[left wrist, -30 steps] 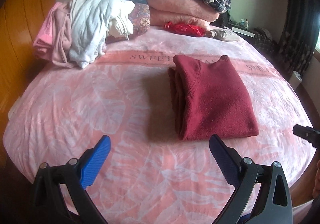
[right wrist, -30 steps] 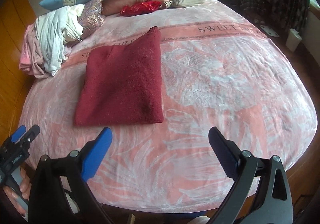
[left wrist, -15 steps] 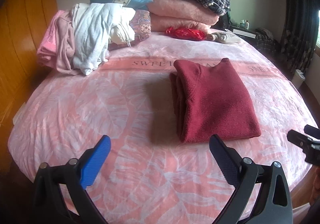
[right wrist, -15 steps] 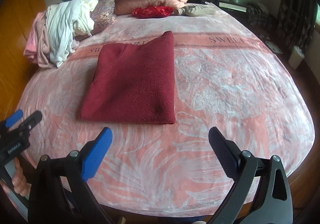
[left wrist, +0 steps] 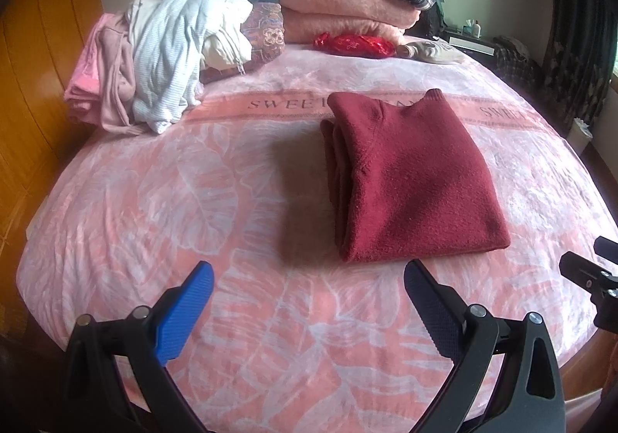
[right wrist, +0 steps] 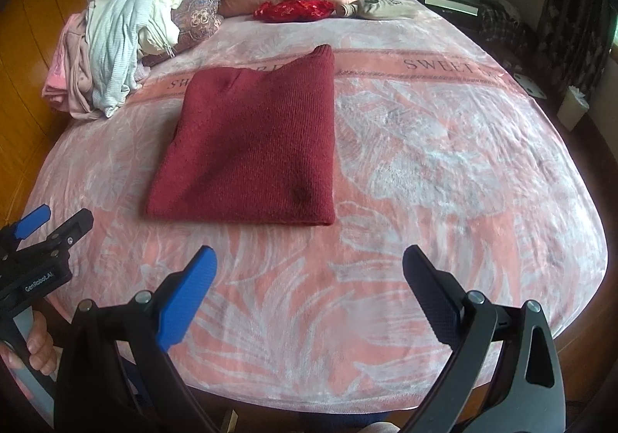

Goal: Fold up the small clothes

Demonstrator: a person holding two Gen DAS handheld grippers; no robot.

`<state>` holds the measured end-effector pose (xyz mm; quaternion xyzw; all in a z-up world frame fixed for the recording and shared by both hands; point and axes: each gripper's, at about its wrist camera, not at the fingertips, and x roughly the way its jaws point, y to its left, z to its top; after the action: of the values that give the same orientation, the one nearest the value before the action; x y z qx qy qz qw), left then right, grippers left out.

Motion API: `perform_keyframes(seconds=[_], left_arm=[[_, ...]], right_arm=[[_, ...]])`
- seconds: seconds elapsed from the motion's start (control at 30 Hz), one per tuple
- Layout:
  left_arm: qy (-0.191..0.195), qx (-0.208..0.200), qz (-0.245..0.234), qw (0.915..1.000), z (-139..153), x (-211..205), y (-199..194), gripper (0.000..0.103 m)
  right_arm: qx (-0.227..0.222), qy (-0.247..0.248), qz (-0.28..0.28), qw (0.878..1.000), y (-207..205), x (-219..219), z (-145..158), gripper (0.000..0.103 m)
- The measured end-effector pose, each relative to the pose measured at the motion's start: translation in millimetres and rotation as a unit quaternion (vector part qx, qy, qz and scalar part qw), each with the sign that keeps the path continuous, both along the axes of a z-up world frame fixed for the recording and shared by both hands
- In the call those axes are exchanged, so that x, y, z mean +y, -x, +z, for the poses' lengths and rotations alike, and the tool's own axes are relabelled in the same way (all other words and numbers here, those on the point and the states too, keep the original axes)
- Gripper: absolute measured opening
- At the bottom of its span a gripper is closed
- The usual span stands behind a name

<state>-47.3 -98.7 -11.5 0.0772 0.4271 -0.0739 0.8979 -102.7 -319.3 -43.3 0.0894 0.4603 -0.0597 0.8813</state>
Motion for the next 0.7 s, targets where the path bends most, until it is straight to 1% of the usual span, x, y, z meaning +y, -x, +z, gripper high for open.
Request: perform_keyframes(seconds=[0.17,0.4,0.7], left_arm=[[-0.001,0.000,-0.005,1.0000,-0.2,-5.7,0.5,0.099],[-0.007,-0.004,-0.008,0.9999,0.2,-10.8,1.7,0.099],[-0.007,0.007,-0.004,0.9999,-2.8,-9.0,-1.2,0.099]], right_arm=[[-0.006,0.010,0.009,1.000,0.4,4.0,1.8,0.097],[-0.008,0.012,0.010,1.000,-0.4,3.8,3.8,0.097],[-0.005,0.015,0.016,1.000,-2.1,6.2,1.8,0.097]])
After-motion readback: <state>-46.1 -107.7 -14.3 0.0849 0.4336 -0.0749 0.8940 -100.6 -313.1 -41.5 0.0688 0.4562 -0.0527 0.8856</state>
